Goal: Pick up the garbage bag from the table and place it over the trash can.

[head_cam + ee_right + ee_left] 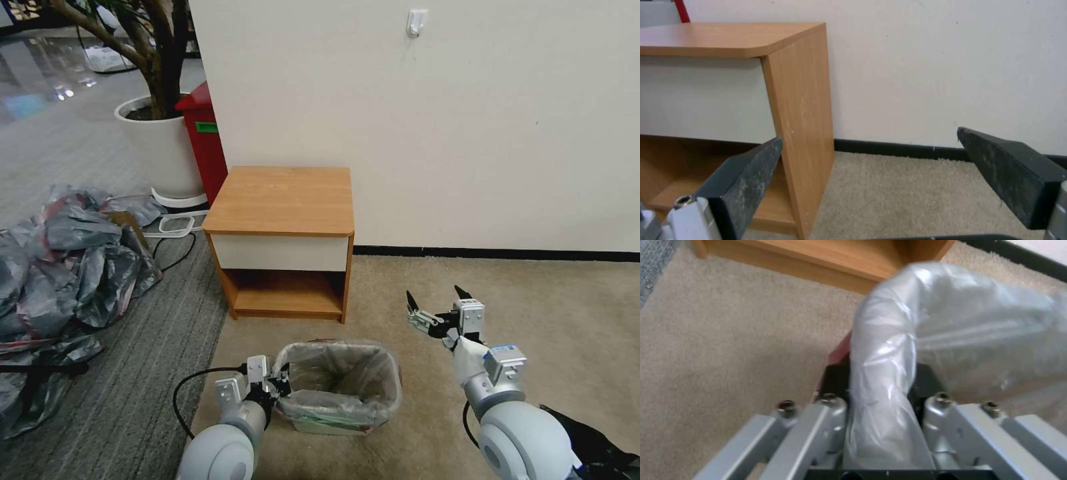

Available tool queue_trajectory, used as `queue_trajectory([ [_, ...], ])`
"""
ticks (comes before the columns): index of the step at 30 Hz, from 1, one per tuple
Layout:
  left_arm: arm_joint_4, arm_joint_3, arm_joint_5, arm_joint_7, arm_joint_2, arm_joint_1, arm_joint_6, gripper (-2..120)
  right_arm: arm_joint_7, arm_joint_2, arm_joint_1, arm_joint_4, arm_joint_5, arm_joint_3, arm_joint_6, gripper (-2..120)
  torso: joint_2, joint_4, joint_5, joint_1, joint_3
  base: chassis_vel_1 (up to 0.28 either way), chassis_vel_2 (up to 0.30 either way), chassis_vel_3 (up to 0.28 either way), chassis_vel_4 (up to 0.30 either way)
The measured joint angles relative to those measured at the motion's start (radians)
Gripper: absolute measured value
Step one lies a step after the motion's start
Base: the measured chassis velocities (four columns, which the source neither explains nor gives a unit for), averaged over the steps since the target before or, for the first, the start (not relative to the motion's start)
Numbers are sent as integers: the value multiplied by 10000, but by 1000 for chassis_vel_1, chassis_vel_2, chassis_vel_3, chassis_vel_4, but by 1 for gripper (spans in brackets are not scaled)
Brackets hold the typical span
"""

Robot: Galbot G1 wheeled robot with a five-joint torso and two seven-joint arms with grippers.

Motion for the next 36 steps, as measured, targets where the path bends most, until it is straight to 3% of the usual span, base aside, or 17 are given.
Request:
queue_trajectory([
  [12, -198, -141, 235, 59, 62, 183, -13, 75, 5, -60, -6, -112, 92, 6, 47, 100, 1, -1, 0, 0, 0, 0, 0, 0, 0],
  [19, -340, -303, 253, 359, 130, 298, -16, 97, 14, -41, -125, -106, 110, 16, 91, 100, 0, -1, 0, 1, 0, 0, 0, 0, 0],
  [26, -715, -558, 279, 880, 230, 658, 0, 100, 23, -19, -181, -105, 140, 25, 98, 100, 0, 0, 0, 0, 0, 0, 0, 0, 0],
  [36, -1417, -941, 412, 1119, 313, 1133, -241, 100, 47, 51, -417, 46, 154, 90, 134, 100, 0, 0, 0, 1, 0, 0, 0, 0, 0],
])
